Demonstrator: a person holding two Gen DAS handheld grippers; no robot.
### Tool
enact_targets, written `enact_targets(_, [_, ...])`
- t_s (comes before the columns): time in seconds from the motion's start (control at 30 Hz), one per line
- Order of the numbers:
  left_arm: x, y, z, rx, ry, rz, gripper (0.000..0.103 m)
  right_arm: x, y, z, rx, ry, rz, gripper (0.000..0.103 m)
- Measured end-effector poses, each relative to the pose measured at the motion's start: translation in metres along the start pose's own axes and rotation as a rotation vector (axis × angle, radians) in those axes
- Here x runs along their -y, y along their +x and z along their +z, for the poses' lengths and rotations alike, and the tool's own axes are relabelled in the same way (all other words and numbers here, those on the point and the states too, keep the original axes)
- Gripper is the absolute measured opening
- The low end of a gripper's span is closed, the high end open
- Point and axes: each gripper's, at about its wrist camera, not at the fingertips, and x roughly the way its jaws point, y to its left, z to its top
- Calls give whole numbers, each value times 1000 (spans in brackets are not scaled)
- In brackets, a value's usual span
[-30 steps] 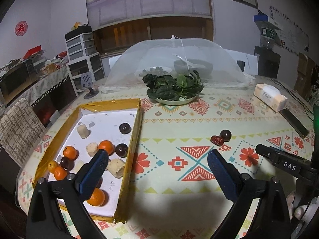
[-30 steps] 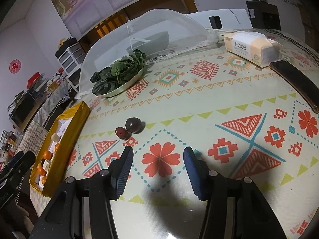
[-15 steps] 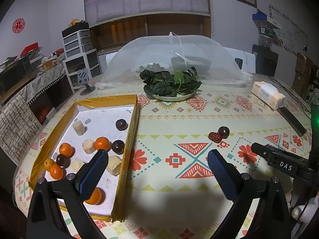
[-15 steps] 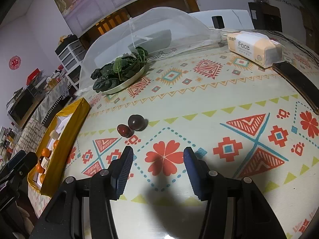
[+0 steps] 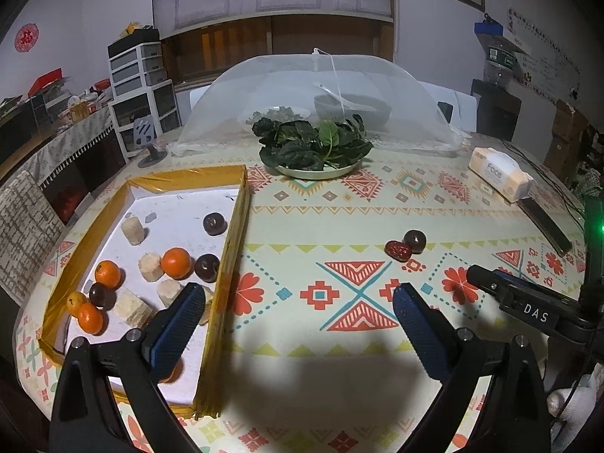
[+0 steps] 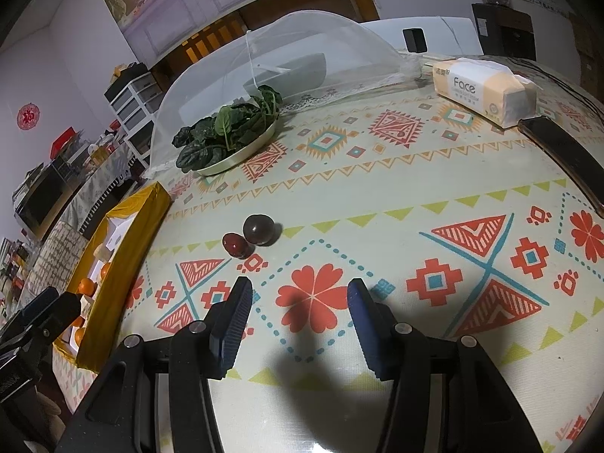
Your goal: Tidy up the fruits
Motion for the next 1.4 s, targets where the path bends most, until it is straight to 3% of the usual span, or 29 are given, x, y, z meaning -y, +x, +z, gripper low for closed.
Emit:
enact_targets(0.6, [1, 15, -4, -46, 10, -3, 100, -8, 6, 11, -34, -46, 0, 56])
enact_targets(0.8, [0, 24, -7, -72, -1, -12, 100, -13, 24, 42, -105, -22, 95, 56])
enact_targets(0.87, [0, 27, -8, -80, -1, -14, 100, -22, 33, 54, -94, -53, 83, 56])
enact_targets(1.1, [-3, 33, -8, -91, 5, -17, 100, -46, 79, 65, -151, -149, -10, 35])
enact_targets(1.23, [-6, 37, -7, -96, -5, -20, 100, -48, 95, 64, -184, -162, -48, 34])
enact_targets(1.4, [-3, 40, -7, -101, -4, -30, 100, -49, 90, 55, -196, -189, -34, 34])
